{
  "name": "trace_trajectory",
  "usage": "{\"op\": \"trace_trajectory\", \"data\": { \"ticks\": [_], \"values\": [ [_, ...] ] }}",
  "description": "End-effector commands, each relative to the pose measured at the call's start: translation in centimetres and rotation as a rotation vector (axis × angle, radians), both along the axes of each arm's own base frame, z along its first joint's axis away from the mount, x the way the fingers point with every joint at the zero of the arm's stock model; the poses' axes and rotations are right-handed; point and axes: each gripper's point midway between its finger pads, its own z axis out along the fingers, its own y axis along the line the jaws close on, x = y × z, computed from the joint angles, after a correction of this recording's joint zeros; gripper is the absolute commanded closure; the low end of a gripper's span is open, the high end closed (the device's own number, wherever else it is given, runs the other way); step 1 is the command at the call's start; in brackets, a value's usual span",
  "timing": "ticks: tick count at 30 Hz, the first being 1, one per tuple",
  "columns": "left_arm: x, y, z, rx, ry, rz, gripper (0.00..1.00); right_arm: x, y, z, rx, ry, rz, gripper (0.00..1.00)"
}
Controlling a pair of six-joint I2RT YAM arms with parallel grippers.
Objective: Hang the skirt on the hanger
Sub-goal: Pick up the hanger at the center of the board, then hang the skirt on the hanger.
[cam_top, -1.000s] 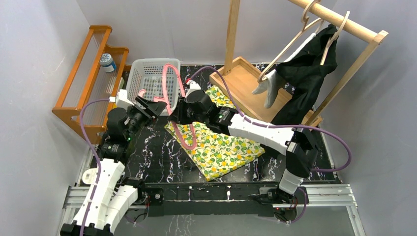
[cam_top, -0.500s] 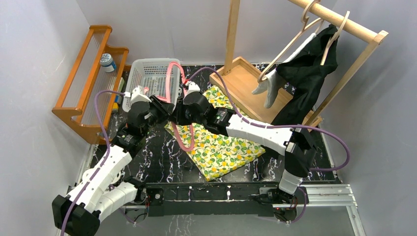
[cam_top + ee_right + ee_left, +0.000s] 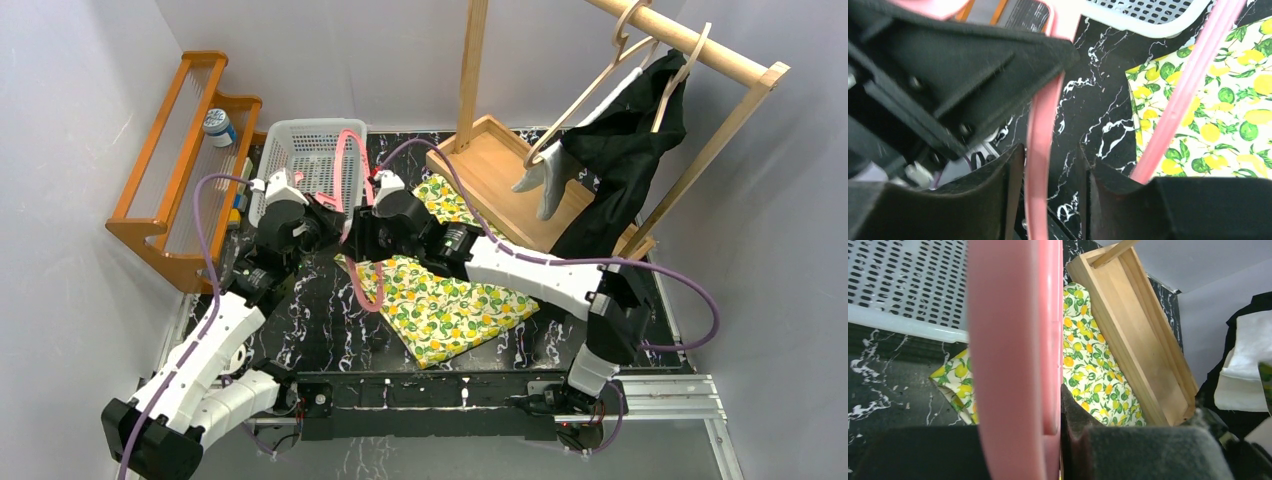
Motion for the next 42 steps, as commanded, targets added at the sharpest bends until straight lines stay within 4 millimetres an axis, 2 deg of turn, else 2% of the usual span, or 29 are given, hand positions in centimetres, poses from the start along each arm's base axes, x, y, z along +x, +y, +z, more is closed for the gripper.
{"op": "trace_trajectory", "data": {
  "ticks": [1,4,8,12,13,15,19,26,28,30,35,38,42],
  "values": [
    [-1.4,1.9,1.2,0.097,0.046,0.035,1.0,-1.7,-3.5,2.4,-0.017,-0.153,0.078,0.47],
    [-3.5,1.1,0.1,0.138,0.126,-0.078,1.0,-2.3,-7.1,1.0,-0.066,-0.195,0.065,0.42],
    [-7.4,-1.4,-1.4,0.147,0.224,-0.339,1.0,-3.3,-10.9,-2.5,-0.175,-0.174,0.071,0.41],
    [-11.1,-1.3,-3.3,0.143,0.308,-0.438,1.0,-4.4,-13.4,-6.6,-0.314,-0.099,0.081,0.42],
    [-13.1,-1.0,-4.4,0.13,0.377,-0.463,1.0,-5.5,-14.0,-8.4,-0.348,-0.07,0.14,0.42],
    [-14.3,-0.2,-5.4,0.141,0.438,-0.439,1.0,-6.1,-14.4,-9.7,-0.378,-0.065,0.179,0.43],
    [-15.6,2.1,-7.4,0.199,0.548,-0.339,1.0,-6.5,-15.0,-12.7,-0.472,-0.033,0.222,0.45],
    [-14.2,4.1,-9.1,0.216,0.617,-0.121,1.0,-8.6,-14.0,-16.2,-0.514,0.038,0.35,0.48],
    [-14.7,6.1,-9.8,0.265,0.68,-0.005,1.0,-9.8,-14.4,-18.0,-0.572,0.073,0.398,0.5],
    [-16.3,9.5,-8.9,0.376,0.719,0.119,1.0,-11.2,-14.7,-19.4,-0.61,0.089,0.439,0.52],
    [-17.5,10.3,-6.9,0.387,0.694,0.105,1.0,-12.0,-15.1,-20.4,-0.647,0.102,0.451,0.52],
    [-17.1,10.8,-4.1,0.41,0.637,0.098,1.0,-12.5,-14.6,-19.2,-0.633,0.076,0.476,0.52],
    [-17.7,11.9,-3.0,0.445,0.655,0.143,1.0,-12.2,-13.1,-17.4,-0.613,0.022,0.474,0.49]
  ]
}}
